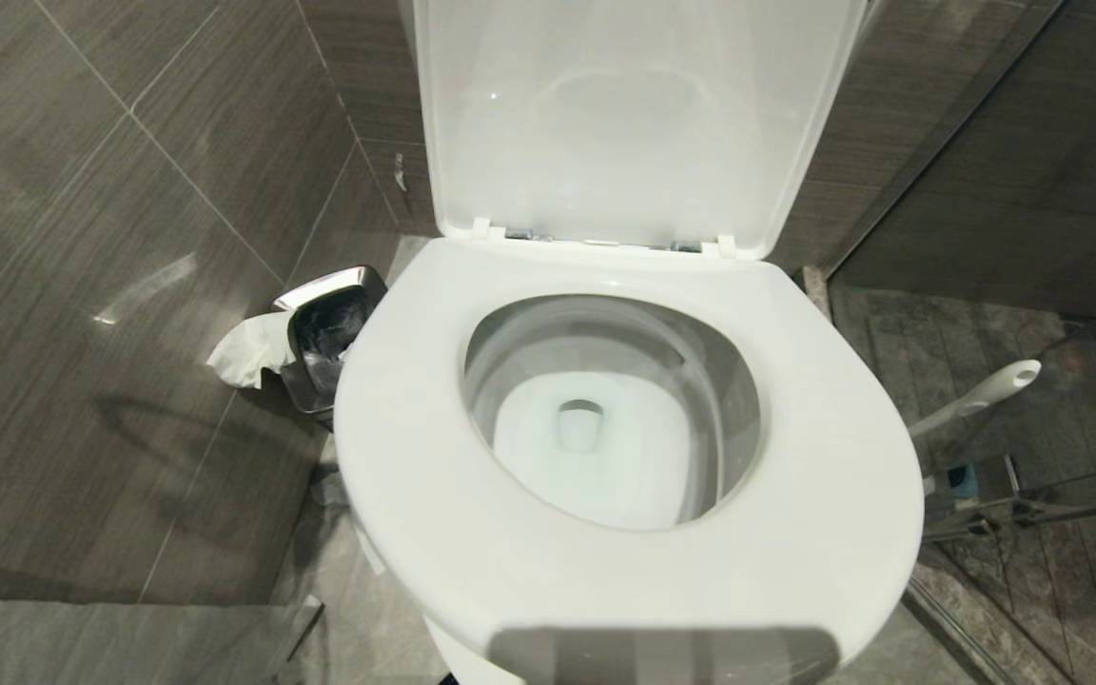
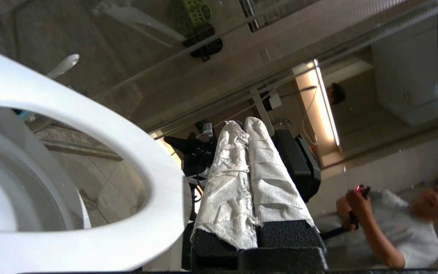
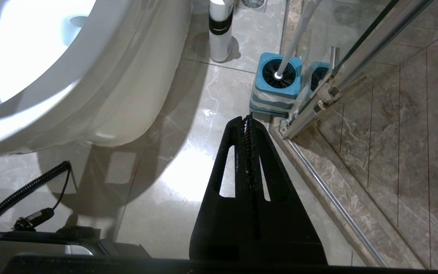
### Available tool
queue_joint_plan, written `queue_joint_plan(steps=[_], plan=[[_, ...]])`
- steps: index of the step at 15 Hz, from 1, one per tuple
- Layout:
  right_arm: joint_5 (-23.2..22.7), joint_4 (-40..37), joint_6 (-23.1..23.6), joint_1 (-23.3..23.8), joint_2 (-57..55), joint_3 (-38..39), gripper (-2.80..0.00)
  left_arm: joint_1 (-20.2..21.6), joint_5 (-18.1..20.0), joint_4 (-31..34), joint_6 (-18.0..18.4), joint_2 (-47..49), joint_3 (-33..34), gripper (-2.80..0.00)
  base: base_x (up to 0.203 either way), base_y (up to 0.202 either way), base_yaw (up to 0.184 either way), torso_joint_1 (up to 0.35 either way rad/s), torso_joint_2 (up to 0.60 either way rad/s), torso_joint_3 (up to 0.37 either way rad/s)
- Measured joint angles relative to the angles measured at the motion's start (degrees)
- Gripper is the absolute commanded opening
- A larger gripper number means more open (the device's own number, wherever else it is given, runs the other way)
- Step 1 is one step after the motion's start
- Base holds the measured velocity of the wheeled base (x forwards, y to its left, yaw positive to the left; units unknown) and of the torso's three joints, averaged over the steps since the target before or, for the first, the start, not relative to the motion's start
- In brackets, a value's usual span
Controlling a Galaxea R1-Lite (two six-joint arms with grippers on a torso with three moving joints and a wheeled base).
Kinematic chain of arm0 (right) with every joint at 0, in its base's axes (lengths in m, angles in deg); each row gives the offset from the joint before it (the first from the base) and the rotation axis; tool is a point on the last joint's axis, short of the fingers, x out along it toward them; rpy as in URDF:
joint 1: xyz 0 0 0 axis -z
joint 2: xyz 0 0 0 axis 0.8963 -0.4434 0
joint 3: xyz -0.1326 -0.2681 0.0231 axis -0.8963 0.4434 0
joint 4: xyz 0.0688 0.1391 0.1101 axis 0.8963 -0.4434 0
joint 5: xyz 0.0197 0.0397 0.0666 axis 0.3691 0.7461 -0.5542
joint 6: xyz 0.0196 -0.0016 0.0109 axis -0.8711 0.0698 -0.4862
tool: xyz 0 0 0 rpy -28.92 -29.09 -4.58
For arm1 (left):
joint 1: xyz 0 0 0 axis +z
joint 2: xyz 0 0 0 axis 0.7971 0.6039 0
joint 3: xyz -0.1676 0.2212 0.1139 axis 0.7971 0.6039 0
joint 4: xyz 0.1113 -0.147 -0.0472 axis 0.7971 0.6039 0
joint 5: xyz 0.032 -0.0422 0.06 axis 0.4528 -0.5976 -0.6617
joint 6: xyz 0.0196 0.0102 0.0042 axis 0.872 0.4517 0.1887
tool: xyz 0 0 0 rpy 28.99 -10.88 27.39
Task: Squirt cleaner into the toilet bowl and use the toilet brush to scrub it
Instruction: Close the toilet lid
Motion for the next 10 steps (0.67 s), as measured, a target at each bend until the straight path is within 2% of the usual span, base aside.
queue_joint_plan(steps=[2, 4, 5, 6, 8, 9, 10], plan=[[-0.04, -0.01, -0.01, 0.0, 0.0, 0.0, -2.8, 1.21, 0.02, 0.97, -0.83, -0.23, 2.99, -2.8, 0.0, 0.0, 0.0, 0.0, 0.0, 0.0], [-0.02, -0.01, -0.13, 0.02, 0.0, 0.0, -2.8, 0.23, -1.09, 6.96, -1.74, -1.83, 7.49, -2.8, 0.0, 0.0, 0.0, 0.0, 0.0, 0.0], [0.0, -0.02, -0.13, 0.0, 0.0, 0.0, -2.8, -0.73, -4.49, 10.85, -2.99, -2.49, 8.93, -2.8, 0.0, 0.0, 0.0, 0.0, 0.0, 0.0], [-0.01, -0.01, -0.13, 0.02, 0.0, 0.0, -2.8, -1.69, -9.5, 15.51, -5.6, -2.9, 8.81, -2.8, 0.0, 0.0, 0.0, 0.0, 0.0, 0.0], [0.0, -0.01, -0.16, 0.0, 0.0, 0.0, -2.8, -3.89, -18.42, 27.99, -11.94, -3.21, 4.62, -2.8, 0.0, 0.0, 0.0, 0.0, 0.0, 0.0], [0.0, -0.01, -0.18, 0.02, 0.0, 0.0, -2.8, -5.39, -20.9, 34.5, -11.97, -3.28, 2.97, -2.8, 0.0, 0.0, 0.0, 0.0, 0.0, 0.0], [0.0, -0.01, -0.2, 0.02, 0.0, 0.0, -2.8, -6.84, -21.75, 40.6, -9.4, -3.28, 1.96, -2.8, 0.0, 0.0, 0.0, 0.0, 0.0, 0.0]])
